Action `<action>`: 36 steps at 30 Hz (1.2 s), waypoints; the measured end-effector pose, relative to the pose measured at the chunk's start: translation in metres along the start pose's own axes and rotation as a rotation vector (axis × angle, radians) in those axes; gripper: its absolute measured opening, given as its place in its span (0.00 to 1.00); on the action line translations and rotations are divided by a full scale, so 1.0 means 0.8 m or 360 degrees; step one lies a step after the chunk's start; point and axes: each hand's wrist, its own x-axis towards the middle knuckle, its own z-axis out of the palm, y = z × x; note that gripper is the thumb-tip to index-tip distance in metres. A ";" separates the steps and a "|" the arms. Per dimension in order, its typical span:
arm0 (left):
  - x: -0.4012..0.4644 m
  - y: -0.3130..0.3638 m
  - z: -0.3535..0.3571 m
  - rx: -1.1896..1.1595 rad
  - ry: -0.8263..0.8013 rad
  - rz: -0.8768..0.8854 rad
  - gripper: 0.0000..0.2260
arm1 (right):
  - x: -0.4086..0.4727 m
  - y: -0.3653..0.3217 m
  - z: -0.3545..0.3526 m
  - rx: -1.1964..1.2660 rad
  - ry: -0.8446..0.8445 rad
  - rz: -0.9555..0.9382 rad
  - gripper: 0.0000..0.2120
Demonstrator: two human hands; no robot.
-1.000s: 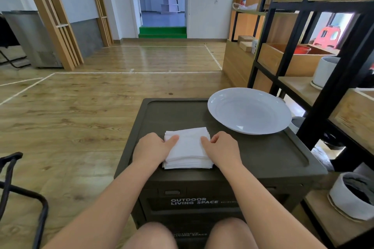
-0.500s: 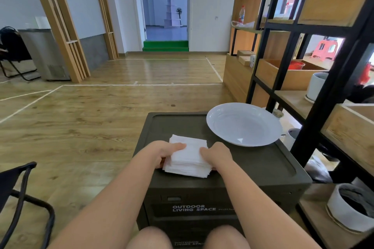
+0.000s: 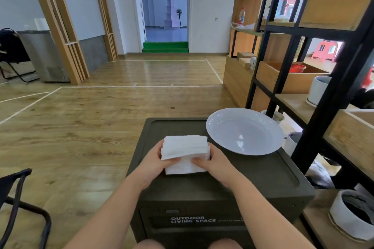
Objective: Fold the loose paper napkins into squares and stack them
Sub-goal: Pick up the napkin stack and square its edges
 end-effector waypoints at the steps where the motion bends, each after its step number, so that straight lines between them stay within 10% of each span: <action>1: 0.001 -0.005 0.001 0.0036 -0.0003 0.0014 0.26 | 0.002 0.004 0.001 -0.0039 -0.0002 -0.0031 0.22; 25: 0.018 -0.018 0.000 0.0558 -0.0139 0.0234 0.33 | 0.012 0.010 -0.012 -0.0303 -0.0083 -0.0134 0.32; 30: 0.019 0.001 -0.001 0.0363 0.0026 0.0022 0.13 | 0.015 -0.004 -0.012 -0.0068 -0.0041 0.0006 0.21; 36: 0.029 0.026 0.003 -0.0064 -0.0127 -0.0697 0.22 | 0.021 -0.023 -0.018 0.0438 -0.0004 0.0497 0.18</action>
